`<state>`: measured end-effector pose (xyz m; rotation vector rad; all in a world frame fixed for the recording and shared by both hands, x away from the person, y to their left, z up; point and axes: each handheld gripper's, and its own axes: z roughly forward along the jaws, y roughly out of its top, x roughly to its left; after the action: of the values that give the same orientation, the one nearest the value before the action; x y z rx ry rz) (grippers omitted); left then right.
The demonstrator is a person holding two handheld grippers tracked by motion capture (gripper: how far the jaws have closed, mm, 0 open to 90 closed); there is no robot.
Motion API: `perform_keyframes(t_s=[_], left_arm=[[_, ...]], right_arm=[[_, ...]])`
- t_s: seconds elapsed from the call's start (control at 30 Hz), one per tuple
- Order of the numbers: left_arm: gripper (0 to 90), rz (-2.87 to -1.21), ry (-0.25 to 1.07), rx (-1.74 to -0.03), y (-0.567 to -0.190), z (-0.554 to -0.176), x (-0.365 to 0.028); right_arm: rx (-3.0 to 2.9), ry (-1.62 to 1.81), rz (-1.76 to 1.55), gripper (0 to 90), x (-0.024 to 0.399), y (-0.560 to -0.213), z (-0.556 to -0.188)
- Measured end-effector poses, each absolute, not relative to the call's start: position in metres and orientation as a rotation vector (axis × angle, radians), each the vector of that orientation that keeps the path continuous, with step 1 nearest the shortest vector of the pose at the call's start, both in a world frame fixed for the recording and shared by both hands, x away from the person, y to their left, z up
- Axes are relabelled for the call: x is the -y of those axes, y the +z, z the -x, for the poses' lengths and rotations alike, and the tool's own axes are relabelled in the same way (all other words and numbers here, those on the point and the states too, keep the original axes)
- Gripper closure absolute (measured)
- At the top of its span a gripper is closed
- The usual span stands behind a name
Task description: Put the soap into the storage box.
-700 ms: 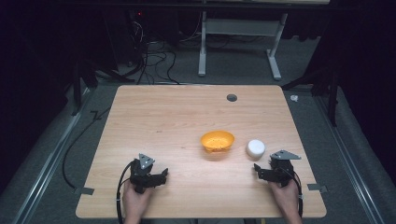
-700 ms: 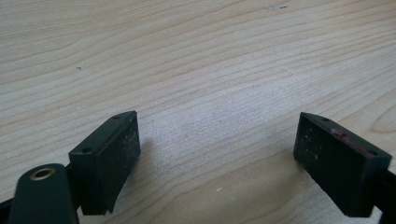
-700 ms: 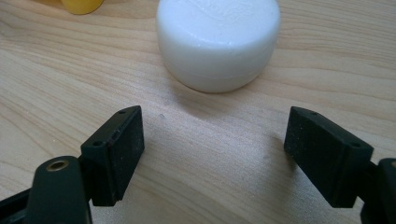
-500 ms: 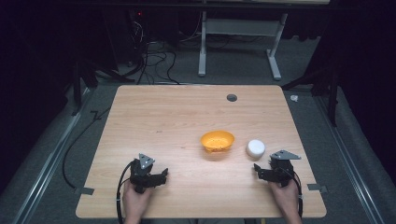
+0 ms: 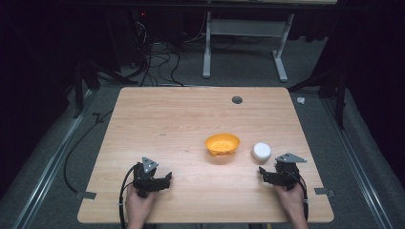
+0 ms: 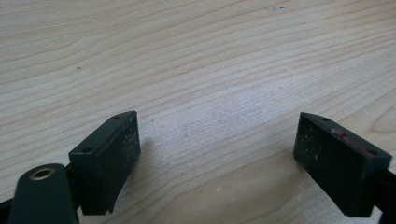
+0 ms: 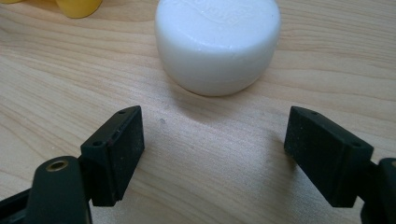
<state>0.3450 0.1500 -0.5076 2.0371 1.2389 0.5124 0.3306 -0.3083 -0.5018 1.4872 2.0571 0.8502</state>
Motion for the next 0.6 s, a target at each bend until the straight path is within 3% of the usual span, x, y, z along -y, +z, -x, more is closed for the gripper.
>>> perform_keyframes(t_s=[0.6], left_arm=[[14.9, -2.038, 0.51, -1.239, -0.5075, -0.3447, -0.1499]], right_arm=[[-2.051, 0.855, -1.495, 21.1, 0.3092, -0.5007, -0.3299]])
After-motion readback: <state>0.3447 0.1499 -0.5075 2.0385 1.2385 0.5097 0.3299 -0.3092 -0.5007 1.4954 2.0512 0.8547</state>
